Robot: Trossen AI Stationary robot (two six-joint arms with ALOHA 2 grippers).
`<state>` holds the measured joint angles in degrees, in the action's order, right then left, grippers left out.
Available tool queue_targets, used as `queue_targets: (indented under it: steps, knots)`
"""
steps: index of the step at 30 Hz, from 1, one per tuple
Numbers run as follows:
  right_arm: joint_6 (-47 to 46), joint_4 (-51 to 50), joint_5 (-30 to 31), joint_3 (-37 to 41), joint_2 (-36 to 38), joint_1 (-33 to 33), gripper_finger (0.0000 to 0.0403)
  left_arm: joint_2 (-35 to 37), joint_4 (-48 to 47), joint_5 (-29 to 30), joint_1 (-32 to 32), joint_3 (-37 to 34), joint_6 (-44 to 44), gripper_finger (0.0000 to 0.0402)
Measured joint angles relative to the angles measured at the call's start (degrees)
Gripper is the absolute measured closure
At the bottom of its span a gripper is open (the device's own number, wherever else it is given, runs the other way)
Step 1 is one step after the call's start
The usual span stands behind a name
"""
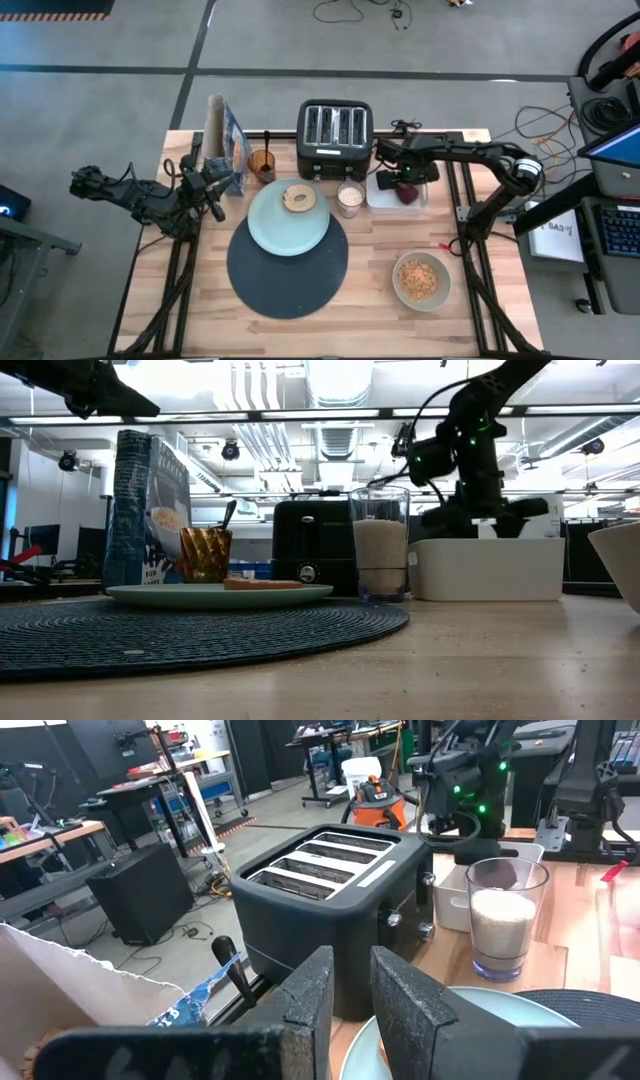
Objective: Arrange a breakfast setting
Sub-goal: Put the apple on the blue plate
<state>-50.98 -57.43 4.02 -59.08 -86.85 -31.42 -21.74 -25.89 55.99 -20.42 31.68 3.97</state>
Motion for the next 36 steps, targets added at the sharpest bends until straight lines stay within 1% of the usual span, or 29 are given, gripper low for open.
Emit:
queue_targets:
  steps: [5,9,14,17,20,23,26,31,33,36]
  knots:
    - [1.8,-0.8,0.3,-3.4,0.1,0.0,0.0204,0.0,0.0,0.0,0.0,0.0,0.0,0.0349]
    - [2.6,-2.9,2.1,-6.1,0.1,0.0,0.0219,0.0,0.0,0.0,0.0,0.0,0.0,0.0349]
    - [2.9,-6.2,4.9,-8.6,0.5,0.0,0.0224,0.0,0.0,0.0,0.0,0.0,0.0,0.0349]
    - [3.1,-6.8,5.4,-9.9,1.7,0.3,0.0225,0.0,0.0,0.0,0.0,0.0,0.0,0.0349]
    - [3.0,-6.7,7.2,-11.9,3.8,1.9,0.0225,0.0,0.0,0.0,0.0,0.0,0.0,0.0349]
    - [2.3,-5.9,9.7,-15.3,6.2,4.9,0.0225,0.0,0.0,0.0,0.0,0.0,0.0,0.0349]
    - [3.1,-0.7,11.9,-18.7,7.9,8.9,0.0225,0.0,0.0,0.0,0.0,0.0,0.0,0.0349]
    - [10.5,17.1,12.2,-22.8,7.4,16.0,0.0225,0.0,0.1,0.0,0.0,0.0,0.0,0.0349]
    - [13.8,20.9,10.7,-25.6,5.4,18.3,0.0225,0.0,0.1,0.0,0.0,0.0,0.0,0.0349]
    - [17.9,21.7,6.1,-31.3,0.7,20.6,0.0225,0.0,0.1,0.0,0.0,0.0,0.0,0.0349]
